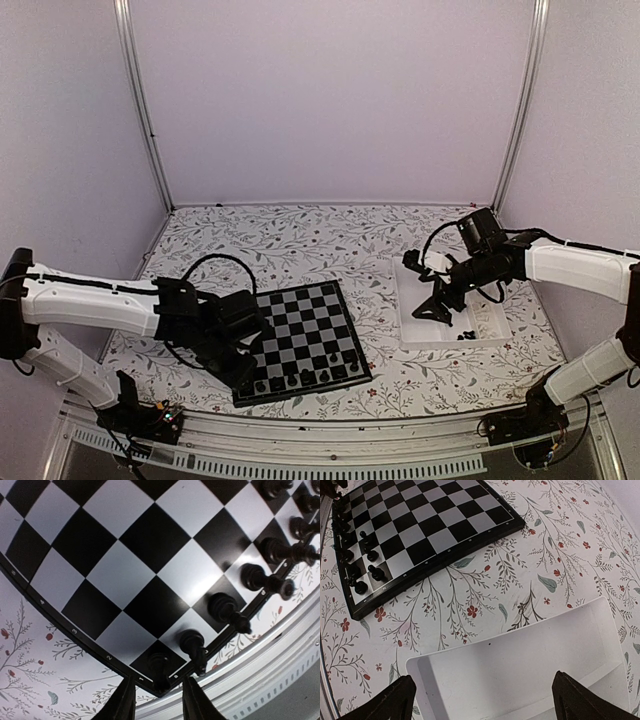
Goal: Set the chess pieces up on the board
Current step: Place the chess piece on the chessboard.
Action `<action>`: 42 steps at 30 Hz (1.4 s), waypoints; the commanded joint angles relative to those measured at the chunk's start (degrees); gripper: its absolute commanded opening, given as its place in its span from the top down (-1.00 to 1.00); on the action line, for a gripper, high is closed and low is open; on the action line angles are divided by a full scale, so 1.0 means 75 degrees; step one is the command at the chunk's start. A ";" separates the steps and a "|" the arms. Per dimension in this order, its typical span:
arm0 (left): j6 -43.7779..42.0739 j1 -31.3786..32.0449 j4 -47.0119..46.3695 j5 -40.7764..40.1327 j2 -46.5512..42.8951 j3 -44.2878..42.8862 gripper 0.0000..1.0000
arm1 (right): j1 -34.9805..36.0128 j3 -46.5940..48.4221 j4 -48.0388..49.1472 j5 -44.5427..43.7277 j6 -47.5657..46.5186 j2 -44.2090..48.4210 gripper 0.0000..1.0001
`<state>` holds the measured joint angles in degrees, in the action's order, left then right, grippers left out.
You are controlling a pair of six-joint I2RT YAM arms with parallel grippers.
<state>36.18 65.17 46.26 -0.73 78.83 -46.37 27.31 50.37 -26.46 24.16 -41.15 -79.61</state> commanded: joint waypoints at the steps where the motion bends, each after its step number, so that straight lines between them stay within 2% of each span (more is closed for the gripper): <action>1: -0.0181 0.0147 0.0624 -0.0255 -0.0303 -0.0796 0.28 | -0.0078 0.0228 0.0014 -0.0186 0.0144 0.0243 -0.98; 6: -0.0869 0.0136 0.1466 -0.1310 -0.0337 -0.2474 0.16 | -0.0849 0.0757 0.0252 -0.0658 0.0673 0.0636 -0.98; 8: -0.1354 0.0115 0.1409 -0.1963 -0.0151 -0.3208 0.12 | -0.1227 0.0981 0.0105 -0.0736 0.1109 0.0497 -0.98; 9: -0.1596 0.0096 0.1205 -0.2360 -0.0043 -0.3543 0.07 | -0.1339 0.1154 -0.0225 -0.0683 0.1078 0.0221 -0.98; 11: -0.2240 0.0041 0.0382 -0.2936 0.0152 -0.3904 -0.16 | -0.1467 0.1452 -0.0834 -0.0717 0.0606 -0.0262 -0.92; 13: -0.2916 -0.0133 -0.0850 -0.3077 0.0358 -0.4065 -0.36 | -0.1638 0.1644 -0.1377 -0.0645 0.0221 -0.0598 -0.70; 17: -0.3408 -0.0837 -0.2174 -0.1899 0.1220 -0.4771 -0.36 | -0.1889 0.1708 -0.1928 -0.0918 -0.0220 -0.0869 -0.21; 22: -0.3696 -0.1180 -0.2655 -0.1022 0.2636 -0.5793 -0.25 | -0.1917 0.0904 -0.2053 -0.1260 -0.0290 -0.0788 -0.14; 24: -0.3869 -0.1177 -0.2510 -0.0750 0.3221 -0.6302 -0.23 | -0.1922 0.0745 -0.2321 -0.1239 -0.0440 -0.0721 -0.11; 27: -0.4083 -0.1178 -0.2161 -0.0486 0.3922 -0.6998 -0.19 | -0.1909 0.0769 -0.3043 -0.1111 -0.0923 -0.0734 0.04; 33: -0.4344 -0.1305 -0.2212 -0.0291 0.4476 -0.7222 -0.20 | -0.1828 0.0663 -0.3631 -0.1519 -0.2602 -0.0532 0.05; 42: -0.4229 -0.1475 -0.2208 -0.0090 0.4505 -0.6968 -0.20 | -0.1326 0.0447 -0.3652 -0.2498 -0.3685 -0.1239 -0.05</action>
<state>4.91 55.18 29.82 -2.63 112.77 -99.04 15.31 55.02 -52.51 9.02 -63.00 -86.43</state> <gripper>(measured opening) 0.602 0.513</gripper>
